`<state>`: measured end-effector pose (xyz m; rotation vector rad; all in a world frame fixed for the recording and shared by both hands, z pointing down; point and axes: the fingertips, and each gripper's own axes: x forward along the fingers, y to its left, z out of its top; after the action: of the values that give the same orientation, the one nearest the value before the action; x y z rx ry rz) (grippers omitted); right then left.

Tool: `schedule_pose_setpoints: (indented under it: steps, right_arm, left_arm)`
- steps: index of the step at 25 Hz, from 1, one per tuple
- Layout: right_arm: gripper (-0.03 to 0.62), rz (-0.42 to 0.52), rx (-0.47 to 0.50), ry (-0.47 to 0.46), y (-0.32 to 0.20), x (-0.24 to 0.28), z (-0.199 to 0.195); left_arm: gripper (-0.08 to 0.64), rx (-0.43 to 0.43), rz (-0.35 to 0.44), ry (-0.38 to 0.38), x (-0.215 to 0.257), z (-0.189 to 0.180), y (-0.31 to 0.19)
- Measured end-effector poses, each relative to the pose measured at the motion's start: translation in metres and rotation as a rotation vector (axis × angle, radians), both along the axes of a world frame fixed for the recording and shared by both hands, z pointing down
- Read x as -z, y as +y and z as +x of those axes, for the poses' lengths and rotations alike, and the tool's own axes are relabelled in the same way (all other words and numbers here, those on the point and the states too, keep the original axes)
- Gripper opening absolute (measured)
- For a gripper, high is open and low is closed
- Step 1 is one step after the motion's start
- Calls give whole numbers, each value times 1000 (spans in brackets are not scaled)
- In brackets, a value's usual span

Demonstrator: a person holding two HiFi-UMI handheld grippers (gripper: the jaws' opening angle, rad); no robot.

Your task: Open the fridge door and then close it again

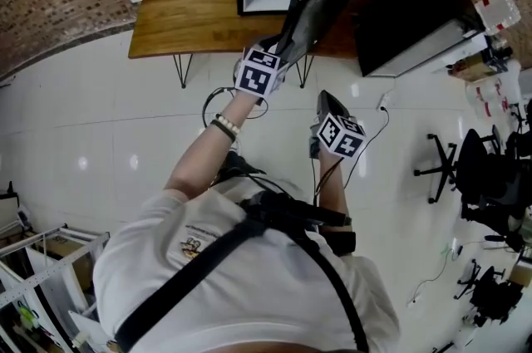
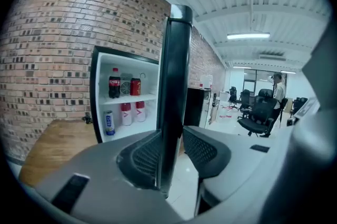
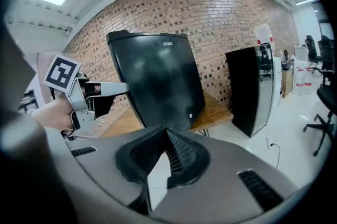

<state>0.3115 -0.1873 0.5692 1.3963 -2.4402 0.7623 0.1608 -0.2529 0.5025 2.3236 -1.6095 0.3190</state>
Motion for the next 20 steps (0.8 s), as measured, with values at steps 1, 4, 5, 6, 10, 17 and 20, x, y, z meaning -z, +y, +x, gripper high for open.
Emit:
schedule_pose_setpoints:
  steps: [1, 4, 5, 6, 10, 17, 20]
  right_arm:
    - [15, 1, 2, 4, 6, 1, 7]
    - [15, 1, 3, 16, 22, 2, 37]
    - [17, 3, 0, 20, 26, 3, 50]
    - [15, 5, -6, 24, 30, 4, 64]
    - [15, 10, -36, 22, 43, 6, 111]
    - [15, 15, -82, 5, 53, 10, 163]
    - [15, 15, -102, -2, 55, 10, 178]
  left_arm:
    - [127, -11, 0, 7, 1, 14, 6]
    - [121, -49, -2, 26, 2, 60, 22]
    - [118, -62, -5, 34, 2, 77, 25]
    - [115, -74, -7, 42, 3, 95, 28]
    - [109, -108, -17, 74, 4, 153, 34]
    - [91, -172, -34, 98, 4, 229, 30]
    - [81, -200, -40, 96, 3, 254, 26]
